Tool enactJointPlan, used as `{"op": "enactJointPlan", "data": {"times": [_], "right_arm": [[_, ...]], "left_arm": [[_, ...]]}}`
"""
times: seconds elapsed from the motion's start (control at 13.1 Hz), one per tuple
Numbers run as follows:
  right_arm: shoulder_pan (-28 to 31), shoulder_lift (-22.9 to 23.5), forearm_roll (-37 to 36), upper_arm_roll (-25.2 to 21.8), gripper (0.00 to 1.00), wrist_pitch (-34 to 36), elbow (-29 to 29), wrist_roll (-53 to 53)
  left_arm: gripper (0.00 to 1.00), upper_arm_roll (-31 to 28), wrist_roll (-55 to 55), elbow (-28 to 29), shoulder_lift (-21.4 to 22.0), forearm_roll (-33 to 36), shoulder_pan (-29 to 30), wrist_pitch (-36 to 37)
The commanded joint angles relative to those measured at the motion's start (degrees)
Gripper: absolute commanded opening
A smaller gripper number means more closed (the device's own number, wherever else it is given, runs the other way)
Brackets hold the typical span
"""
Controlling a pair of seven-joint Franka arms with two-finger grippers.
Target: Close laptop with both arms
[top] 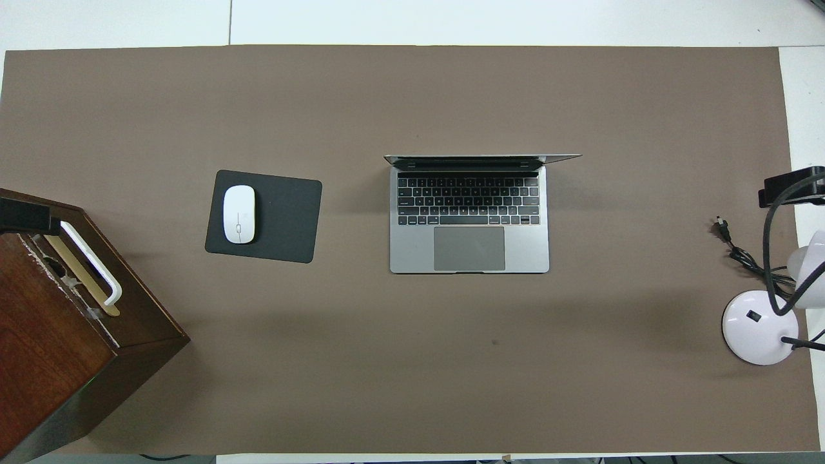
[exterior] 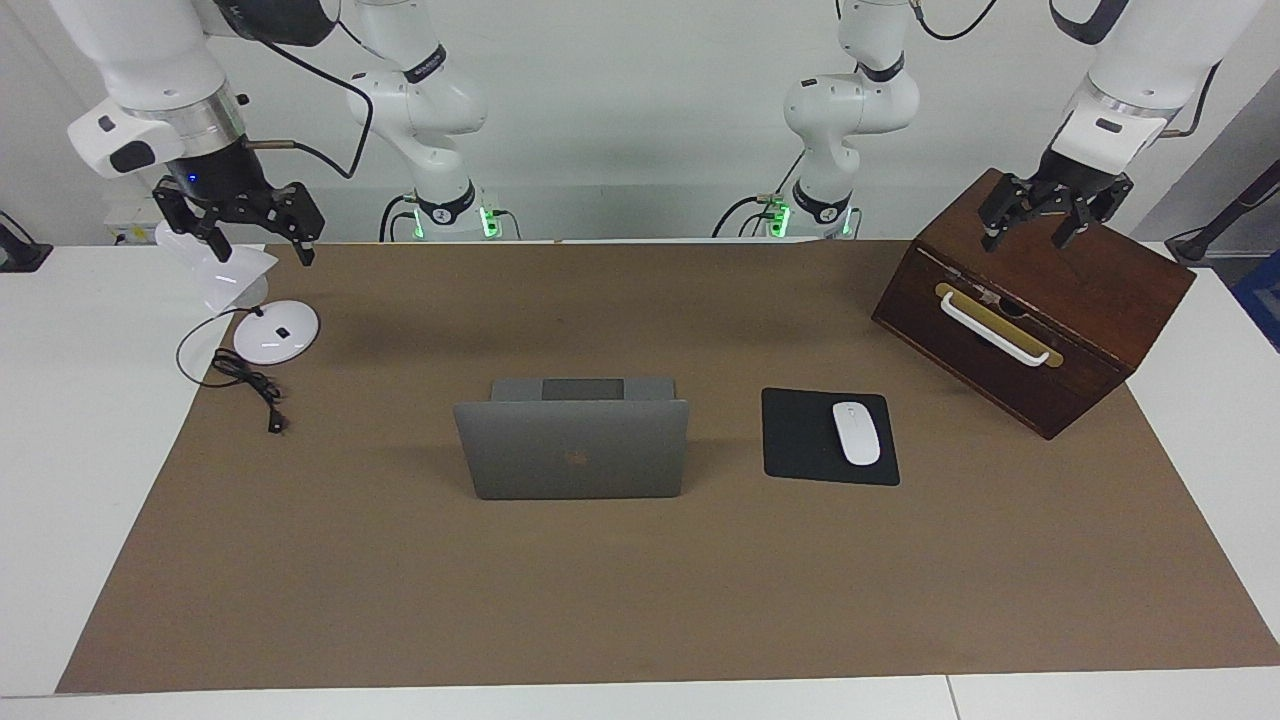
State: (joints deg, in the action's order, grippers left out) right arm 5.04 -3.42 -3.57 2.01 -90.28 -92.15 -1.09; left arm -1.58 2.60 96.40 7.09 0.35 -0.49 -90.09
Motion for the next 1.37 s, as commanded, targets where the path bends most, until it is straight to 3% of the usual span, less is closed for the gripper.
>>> {"op": "enactJointPlan", "data": {"times": [0.0,1.3], "right_arm": [[0.3,-1.5,1.5,-0.1,1.0,-1.5,-2.3,0.4],[0.8,-1.3,1.5,-0.7,1.0,-3.7,-2.7,0.1]], "left_arm": [[1.0,-0.2,-0.1,0.6,1.0,-0.9,0.0,0.2],[1.0,-0.4,0.0,1.0,1.1,-0.8,0.0,0.0]]}}
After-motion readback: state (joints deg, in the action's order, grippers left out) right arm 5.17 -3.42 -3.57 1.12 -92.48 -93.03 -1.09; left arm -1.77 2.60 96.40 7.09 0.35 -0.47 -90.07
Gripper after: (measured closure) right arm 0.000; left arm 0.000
